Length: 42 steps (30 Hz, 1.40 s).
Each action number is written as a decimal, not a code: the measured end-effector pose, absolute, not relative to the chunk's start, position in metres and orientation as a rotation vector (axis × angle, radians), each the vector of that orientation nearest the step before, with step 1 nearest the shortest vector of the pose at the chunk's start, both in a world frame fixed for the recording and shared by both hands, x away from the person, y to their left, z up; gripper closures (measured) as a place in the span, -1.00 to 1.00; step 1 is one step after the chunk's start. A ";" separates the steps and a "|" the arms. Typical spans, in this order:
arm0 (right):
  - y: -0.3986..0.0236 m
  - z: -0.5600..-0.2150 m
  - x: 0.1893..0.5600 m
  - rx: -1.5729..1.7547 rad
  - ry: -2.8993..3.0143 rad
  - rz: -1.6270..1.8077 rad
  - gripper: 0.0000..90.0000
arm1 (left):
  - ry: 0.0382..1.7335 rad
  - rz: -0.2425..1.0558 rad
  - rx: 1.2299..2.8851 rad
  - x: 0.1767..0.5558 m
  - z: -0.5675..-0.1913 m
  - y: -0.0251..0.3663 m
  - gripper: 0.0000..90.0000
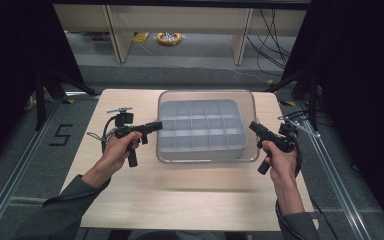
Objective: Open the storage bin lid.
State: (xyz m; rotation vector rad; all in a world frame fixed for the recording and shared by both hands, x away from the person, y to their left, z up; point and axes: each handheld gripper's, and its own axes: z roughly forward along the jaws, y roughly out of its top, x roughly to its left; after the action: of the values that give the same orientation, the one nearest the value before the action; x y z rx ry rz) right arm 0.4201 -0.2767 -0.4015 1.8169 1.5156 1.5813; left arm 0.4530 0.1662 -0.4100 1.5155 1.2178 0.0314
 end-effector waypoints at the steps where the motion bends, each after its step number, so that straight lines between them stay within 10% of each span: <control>1: -0.276 -0.402 0.416 1.858 1.494 1.607 0.40 | 1.211 0.028 1.522 0.449 -0.411 0.166 0.48; 42: -0.277 -0.445 0.338 1.782 1.568 1.549 0.36 | 1.153 0.007 1.624 0.381 -0.453 0.171 0.43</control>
State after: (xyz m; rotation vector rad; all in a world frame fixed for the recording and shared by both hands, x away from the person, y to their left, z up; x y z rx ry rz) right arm 0.3382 -0.2765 -0.4454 1.7819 1.5684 1.5493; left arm 0.3806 0.1706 -0.4526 1.6243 1.1534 0.0068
